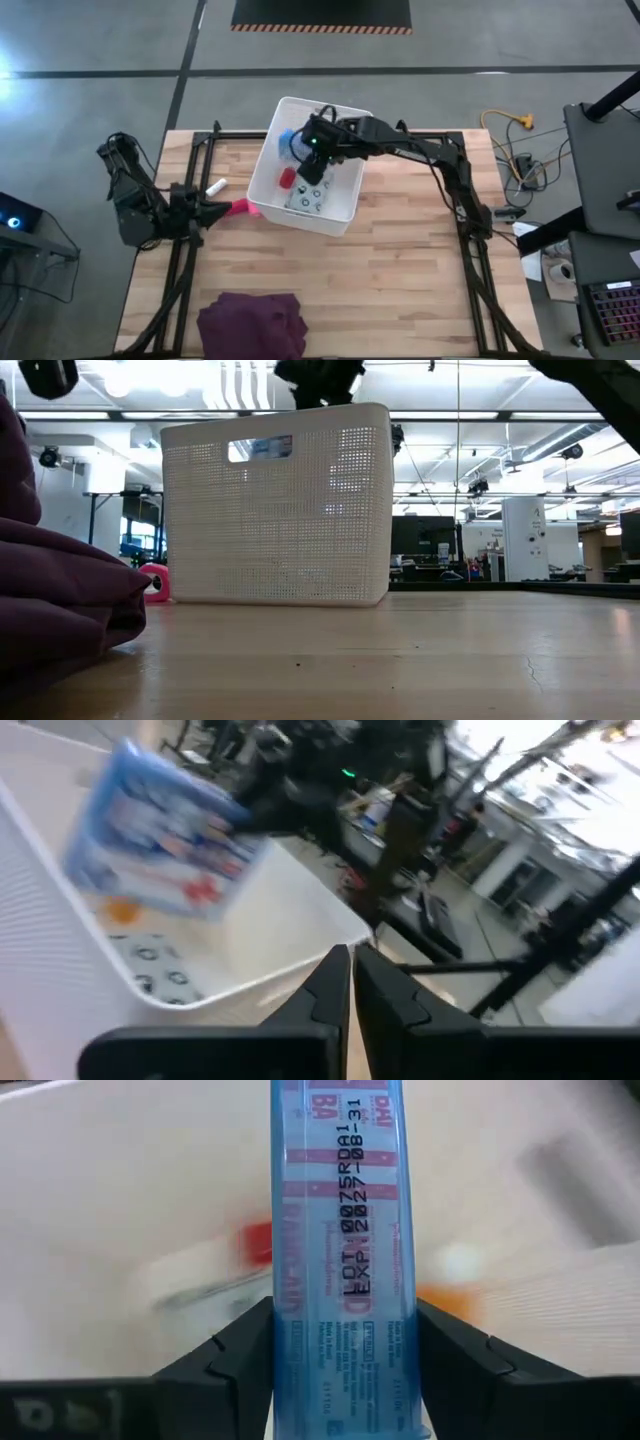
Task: Pick & place medical supplies in basket/bin
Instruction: Put the blue first aid kit into the white bin, then put the white rolled gauze into the white bin
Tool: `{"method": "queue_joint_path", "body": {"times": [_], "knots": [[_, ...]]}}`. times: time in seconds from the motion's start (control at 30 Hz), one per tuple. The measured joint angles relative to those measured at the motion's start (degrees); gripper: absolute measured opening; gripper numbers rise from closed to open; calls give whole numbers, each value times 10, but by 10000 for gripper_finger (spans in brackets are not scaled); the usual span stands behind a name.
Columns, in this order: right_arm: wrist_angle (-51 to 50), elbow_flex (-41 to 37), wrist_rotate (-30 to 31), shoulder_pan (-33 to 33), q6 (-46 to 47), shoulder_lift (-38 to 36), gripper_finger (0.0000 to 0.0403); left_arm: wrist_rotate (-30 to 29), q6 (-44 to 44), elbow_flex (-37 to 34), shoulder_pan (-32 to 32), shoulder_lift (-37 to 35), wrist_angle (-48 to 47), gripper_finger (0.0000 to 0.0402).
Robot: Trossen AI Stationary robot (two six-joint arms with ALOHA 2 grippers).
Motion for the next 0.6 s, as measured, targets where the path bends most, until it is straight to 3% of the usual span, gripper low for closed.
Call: {"method": "queue_joint_path", "body": {"times": [0.07,0.13,0.3,0.4,0.5,0.6], "knots": [[-3,0,-48,-9,20,8,197,-6,-33,0,0,-1,-44,6],[-20,0,-59,-12,27,14,218,-7,-72,0,0,0,-96,20],[-41,0,-18,-7,20,7,287,0,-235,0,0,1,-233,89],[-59,1,-10,9,-19,-9,315,-4,-272,0,0,-3,-287,131],[-73,1,-5,16,-22,-23,321,-14,-297,0,19,-11,-348,145],[-97,1,17,25,-2,-33,301,-9,-335,0,72,-17,-410,125]]}}
